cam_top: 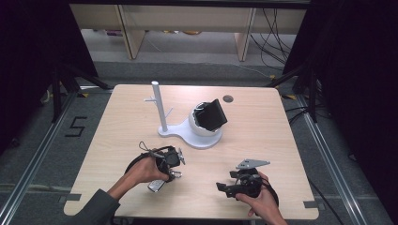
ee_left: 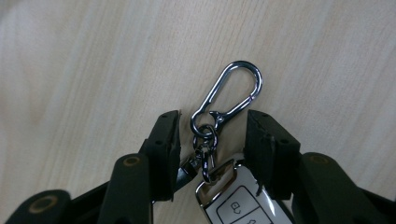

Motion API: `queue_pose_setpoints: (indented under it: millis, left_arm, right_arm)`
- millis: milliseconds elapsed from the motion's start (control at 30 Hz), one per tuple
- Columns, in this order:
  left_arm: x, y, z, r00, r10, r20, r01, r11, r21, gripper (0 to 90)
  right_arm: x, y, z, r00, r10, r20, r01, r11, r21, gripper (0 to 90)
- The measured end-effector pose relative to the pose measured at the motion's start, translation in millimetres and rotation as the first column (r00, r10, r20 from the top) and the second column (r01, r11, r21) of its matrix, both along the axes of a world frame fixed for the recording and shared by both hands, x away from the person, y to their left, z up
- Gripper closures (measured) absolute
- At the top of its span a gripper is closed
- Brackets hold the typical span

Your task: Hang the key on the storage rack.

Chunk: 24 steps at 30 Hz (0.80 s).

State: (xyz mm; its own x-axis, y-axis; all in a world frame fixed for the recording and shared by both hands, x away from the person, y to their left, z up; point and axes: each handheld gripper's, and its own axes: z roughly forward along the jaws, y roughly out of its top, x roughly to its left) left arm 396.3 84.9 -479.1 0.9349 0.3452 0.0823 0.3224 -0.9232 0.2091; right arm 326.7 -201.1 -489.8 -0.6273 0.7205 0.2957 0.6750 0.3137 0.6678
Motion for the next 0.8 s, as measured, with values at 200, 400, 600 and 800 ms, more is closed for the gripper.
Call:
queue_pose_setpoints:
  millis: [200, 400, 600, 800]
  left_arm:
    - [3.7, -4.0, 0.6, 0.9994, 0.000, -0.035, 0.001, 0.9994, 0.033, 64.3]
    - [3.9, -9.6, 1.2, 0.9980, -0.040, -0.049, 0.044, 0.9962, 0.075, 72.9]
    - [2.5, -16.7, 1.2, 0.9969, -0.038, -0.068, 0.047, 0.9907, 0.128, 74.5]
    - [2.4, -24.4, 0.6, 0.9972, -0.050, -0.054, 0.059, 0.9824, 0.177, 74.1]
  right_arm:
    - [0.6, -1.8, -0.2, 1.0000, 0.007, 0.000, -0.007, 1.000, 0.002, 24.2]
    - [-0.1, -2.0, 0.6, 0.9999, 0.007, -0.009, -0.007, 1.000, 0.006, 24.3]
    - [1.4, -3.1, -0.6, 0.9998, 0.017, -0.002, -0.017, 1.000, 0.011, 24.4]
    - [0.6, -1.5, -1.4, 0.9999, 0.016, -0.001, -0.016, 1.000, 0.006, 24.5]
